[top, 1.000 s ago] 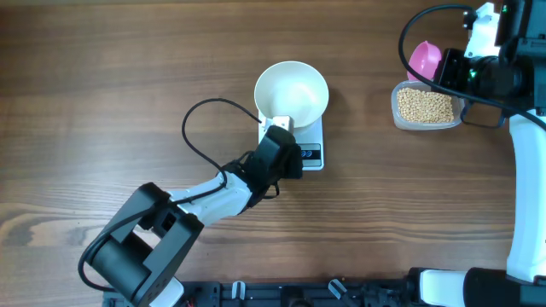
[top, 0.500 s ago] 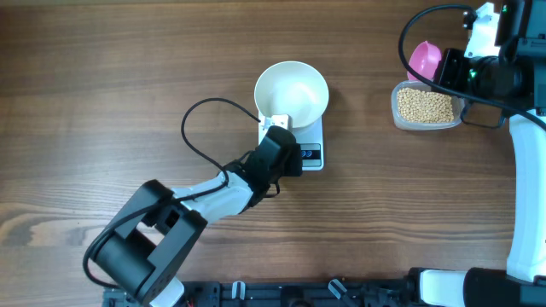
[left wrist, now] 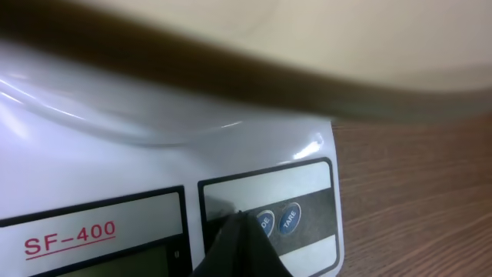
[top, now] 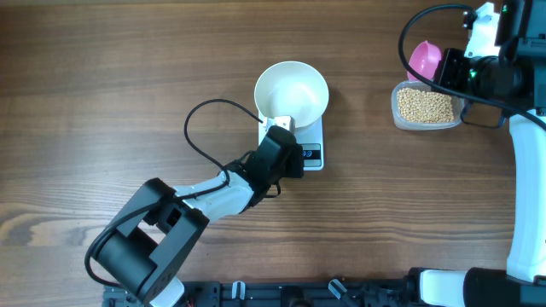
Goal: Scoop item into bowl and weigh 150g on scale
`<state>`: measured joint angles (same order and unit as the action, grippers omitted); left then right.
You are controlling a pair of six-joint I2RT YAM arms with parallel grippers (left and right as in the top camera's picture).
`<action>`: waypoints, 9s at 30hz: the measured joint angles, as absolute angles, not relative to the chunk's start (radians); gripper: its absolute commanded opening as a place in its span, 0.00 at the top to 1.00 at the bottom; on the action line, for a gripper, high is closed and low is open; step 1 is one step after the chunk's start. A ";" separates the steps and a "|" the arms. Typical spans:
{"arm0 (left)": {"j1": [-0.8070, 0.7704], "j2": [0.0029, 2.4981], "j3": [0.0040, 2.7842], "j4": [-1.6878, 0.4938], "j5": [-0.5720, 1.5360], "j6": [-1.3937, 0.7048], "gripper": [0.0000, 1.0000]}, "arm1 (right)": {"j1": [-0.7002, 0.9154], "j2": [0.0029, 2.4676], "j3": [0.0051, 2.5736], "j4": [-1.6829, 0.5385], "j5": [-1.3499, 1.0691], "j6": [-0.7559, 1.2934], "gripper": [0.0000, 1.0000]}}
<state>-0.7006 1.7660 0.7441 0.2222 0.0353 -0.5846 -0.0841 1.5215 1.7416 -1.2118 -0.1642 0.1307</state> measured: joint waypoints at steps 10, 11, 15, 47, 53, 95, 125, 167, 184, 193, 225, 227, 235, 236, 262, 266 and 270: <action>-0.701 1.766 0.753 0.187 0.007 -0.585 0.96 | -0.084 1.522 1.742 -1.212 -0.164 0.131 0.96; -0.701 1.766 0.753 0.187 0.005 -0.585 0.96 | -0.084 1.522 1.742 -1.212 -0.164 0.131 0.96; -0.701 1.766 0.753 0.187 0.005 -0.585 0.96 | -0.084 1.522 1.742 -1.212 -0.164 0.131 0.96; -0.701 1.763 0.784 0.104 0.022 -0.585 0.96 | -0.084 1.522 1.742 -1.213 -0.164 0.131 0.96; -0.702 1.483 0.737 -0.065 0.029 -0.585 0.96 | -0.084 1.522 1.742 -1.217 -0.164 0.131 0.96; -0.681 0.630 0.739 -0.962 -0.497 -0.584 0.00 | -0.084 1.522 1.742 -1.234 -0.164 -0.012 0.96; -0.681 0.630 0.739 -0.963 -0.497 -0.584 0.00 | -0.084 1.522 1.742 -1.018 -0.133 0.059 0.96; -0.463 1.203 1.127 -1.015 0.191 -0.206 0.00 | -0.084 1.523 1.742 -1.286 -0.322 0.186 0.96; -0.354 1.204 1.127 -0.923 0.395 -0.041 0.00 | -0.084 1.523 1.742 -1.298 -0.322 0.186 0.96; -0.486 1.204 1.127 -0.903 0.138 -0.179 0.00 | -0.084 1.523 1.742 -1.279 -0.322 0.186 0.96; -0.486 1.208 1.127 -0.874 0.151 -0.186 0.00 | -0.084 1.519 1.742 -1.278 -0.241 0.174 0.96; -0.486 1.208 1.127 -0.874 0.151 -0.186 0.00 | -0.084 1.510 1.742 -1.300 -0.166 0.171 0.96; -0.486 1.208 1.127 -0.874 0.154 -0.186 0.00 | -0.084 1.501 1.742 -1.382 0.115 0.167 0.95; -0.486 1.208 1.127 -0.874 0.154 -0.186 0.00 | -0.084 1.501 1.742 -1.368 0.118 0.158 0.96; -0.486 1.208 1.127 -0.873 0.154 -0.186 0.00 | -0.084 1.532 1.399 -0.963 0.162 -0.096 0.96; -0.486 1.208 1.127 -0.873 0.154 -0.186 0.00 | -0.088 1.597 1.396 -0.963 0.162 -0.103 0.96; -0.486 1.208 1.127 -0.873 0.154 -0.186 0.00 | -0.126 1.647 1.396 -0.963 0.162 -0.103 0.96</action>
